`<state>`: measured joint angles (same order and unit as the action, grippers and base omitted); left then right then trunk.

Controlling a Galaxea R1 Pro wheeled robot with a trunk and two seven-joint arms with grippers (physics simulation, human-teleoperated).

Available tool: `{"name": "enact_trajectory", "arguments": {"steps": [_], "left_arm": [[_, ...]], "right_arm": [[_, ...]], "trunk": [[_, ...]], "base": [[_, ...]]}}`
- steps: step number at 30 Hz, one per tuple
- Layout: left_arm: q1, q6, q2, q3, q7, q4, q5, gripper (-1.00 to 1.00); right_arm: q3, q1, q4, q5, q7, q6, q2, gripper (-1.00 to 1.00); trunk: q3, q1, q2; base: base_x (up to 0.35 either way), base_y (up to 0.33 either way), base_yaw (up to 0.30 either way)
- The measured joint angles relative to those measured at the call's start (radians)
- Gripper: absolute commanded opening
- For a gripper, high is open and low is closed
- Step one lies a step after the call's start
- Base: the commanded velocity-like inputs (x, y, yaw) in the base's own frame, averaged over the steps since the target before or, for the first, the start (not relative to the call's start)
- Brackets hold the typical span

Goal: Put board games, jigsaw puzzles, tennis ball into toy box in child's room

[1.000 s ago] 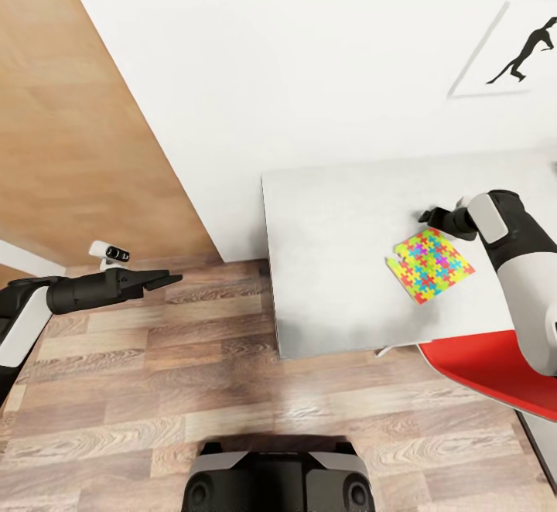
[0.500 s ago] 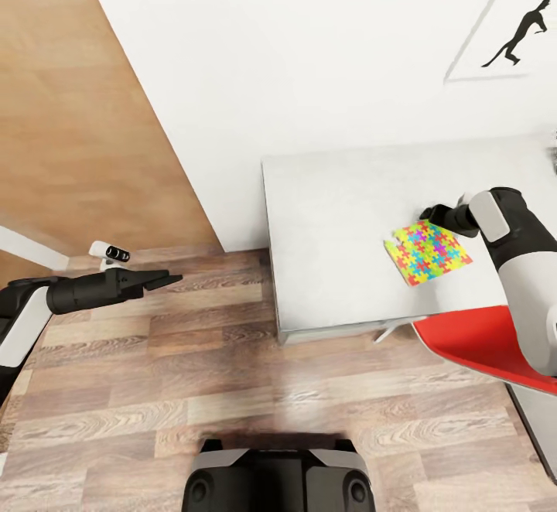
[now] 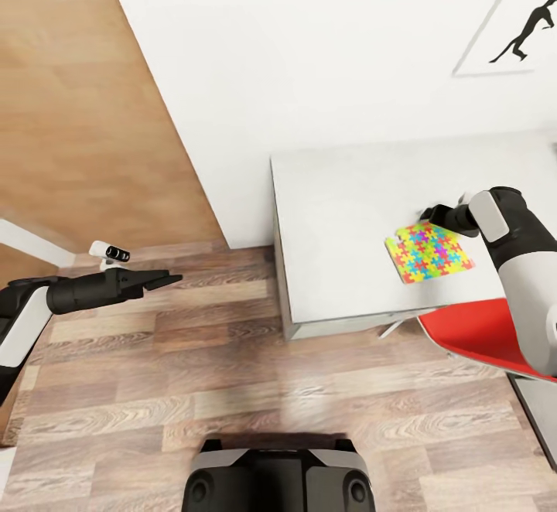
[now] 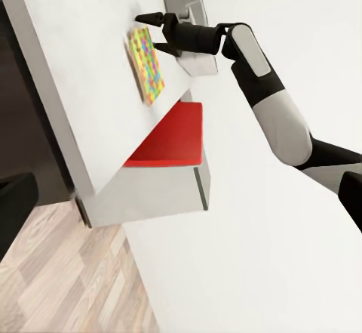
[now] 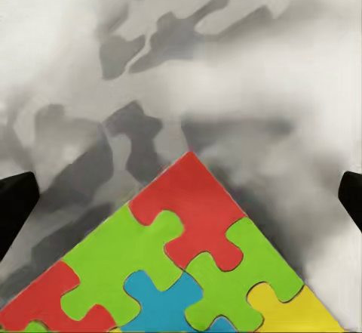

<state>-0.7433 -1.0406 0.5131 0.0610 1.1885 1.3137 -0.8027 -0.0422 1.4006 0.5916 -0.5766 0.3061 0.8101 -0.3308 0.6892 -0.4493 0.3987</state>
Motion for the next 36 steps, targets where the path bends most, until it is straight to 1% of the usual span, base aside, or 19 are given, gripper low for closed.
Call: {"name": "enact_trajectory", "arguments": {"steps": [14, 19, 22, 25, 29, 36], "left_arm": [[0.0, 0.0, 0.0, 0.0, 0.0, 0.0, 0.0, 1.0], [0.0, -0.001, 0.0, -0.001, 0.0, 0.0, 0.0, 1.0], [0.0, 0.0, 0.0, 0.0, 0.0, 0.0, 0.0, 1.0], [0.0, 0.0, 0.0, -0.001, 0.0, 0.0, 0.0, 1.0], [0.0, -0.001, 0.0, -0.001, 0.0, 0.0, 0.0, 1.0], [0.0, 0.0, 0.0, -0.001, 0.0, 0.0, 0.0, 1.0]], "right_arm": [[0.001, -0.001, 0.0, -0.005, -0.001, 0.001, -0.001, 1.0], [0.001, -0.001, 0.002, 0.003, -0.003, 0.004, -0.002, 1.0], [0.001, -0.001, 0.003, 0.011, -0.004, 0.006, -0.002, 1.0], [0.001, -0.001, 0.003, 0.01, -0.004, 0.007, -0.002, 1.0], [0.003, -0.002, 0.001, -0.008, -0.007, 0.004, -0.002, 1.0], [0.003, -0.002, 0.001, -0.009, -0.008, 0.006, -0.002, 1.0]], "trunk": [[0.0, 0.0, 0.0], [0.0, 0.0, 0.0], [0.0, 0.0, 0.0], [0.0, 0.0, 0.0], [0.0, 0.0, 0.0], [0.0, 0.0, 0.0]], "base": [[-0.15, 0.201, 0.0], [-0.044, 0.249, 0.0], [-0.007, 0.083, 0.0], [-0.01, 0.06, 0.0], [-0.109, 0.139, 0.0], [-0.148, 0.082, 0.0]]}}
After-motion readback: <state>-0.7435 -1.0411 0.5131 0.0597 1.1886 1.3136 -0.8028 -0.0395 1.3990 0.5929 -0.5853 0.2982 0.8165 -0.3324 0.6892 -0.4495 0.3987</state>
